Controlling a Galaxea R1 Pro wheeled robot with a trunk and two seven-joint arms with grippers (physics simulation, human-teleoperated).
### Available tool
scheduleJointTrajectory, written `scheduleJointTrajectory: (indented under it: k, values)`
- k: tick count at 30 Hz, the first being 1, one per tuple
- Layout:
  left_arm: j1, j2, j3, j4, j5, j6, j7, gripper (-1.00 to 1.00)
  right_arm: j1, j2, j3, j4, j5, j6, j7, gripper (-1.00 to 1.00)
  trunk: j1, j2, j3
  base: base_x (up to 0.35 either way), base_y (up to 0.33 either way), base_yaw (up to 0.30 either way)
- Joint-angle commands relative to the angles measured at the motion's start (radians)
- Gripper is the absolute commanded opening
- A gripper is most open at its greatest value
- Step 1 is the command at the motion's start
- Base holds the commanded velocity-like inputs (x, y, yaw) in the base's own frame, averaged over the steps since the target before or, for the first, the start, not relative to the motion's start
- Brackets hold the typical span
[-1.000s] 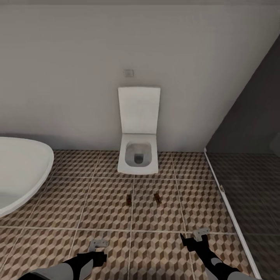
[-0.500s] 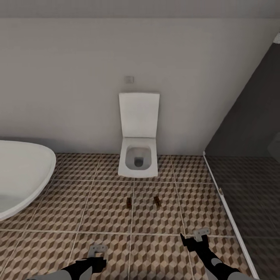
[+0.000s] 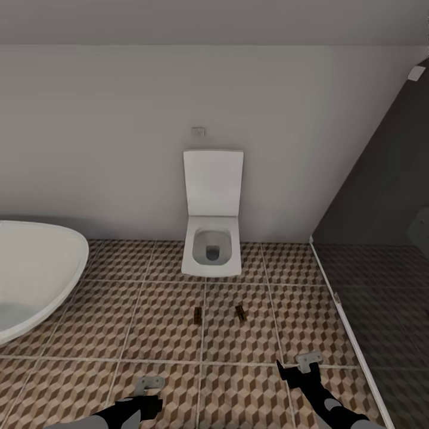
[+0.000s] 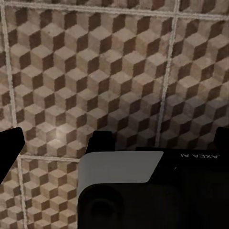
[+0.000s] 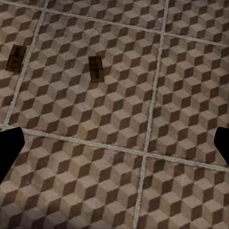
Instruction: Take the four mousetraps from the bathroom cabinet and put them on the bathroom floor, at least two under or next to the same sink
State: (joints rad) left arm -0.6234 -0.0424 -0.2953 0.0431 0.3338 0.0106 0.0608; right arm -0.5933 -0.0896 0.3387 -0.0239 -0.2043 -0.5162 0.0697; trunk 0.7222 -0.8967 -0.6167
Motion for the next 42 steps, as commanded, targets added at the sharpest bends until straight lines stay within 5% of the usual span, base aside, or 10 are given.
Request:
scheduleJointTrajectory:
  k: [1, 42]
  values:
    - [-0.001, -0.001, -0.008, 0.002, 0.008, 0.001, 0.002, 1.0, 0.0, 0.0, 0.003, 0.001, -0.01, -0.003, 0.007, 1.0, -0.004, 0.007, 0.004, 0.0, 0.0, 0.0]
    - [0.005, -0.001, -0.008, 0.019, 0.01, 0.002, 0.004, 1.0, 0.003, 0.002, 0.005, 0.001, -0.01, -0.002, 0.004, 1.0, -0.161, 0.294, 0.198, 0.0, 0.0, 0.0]
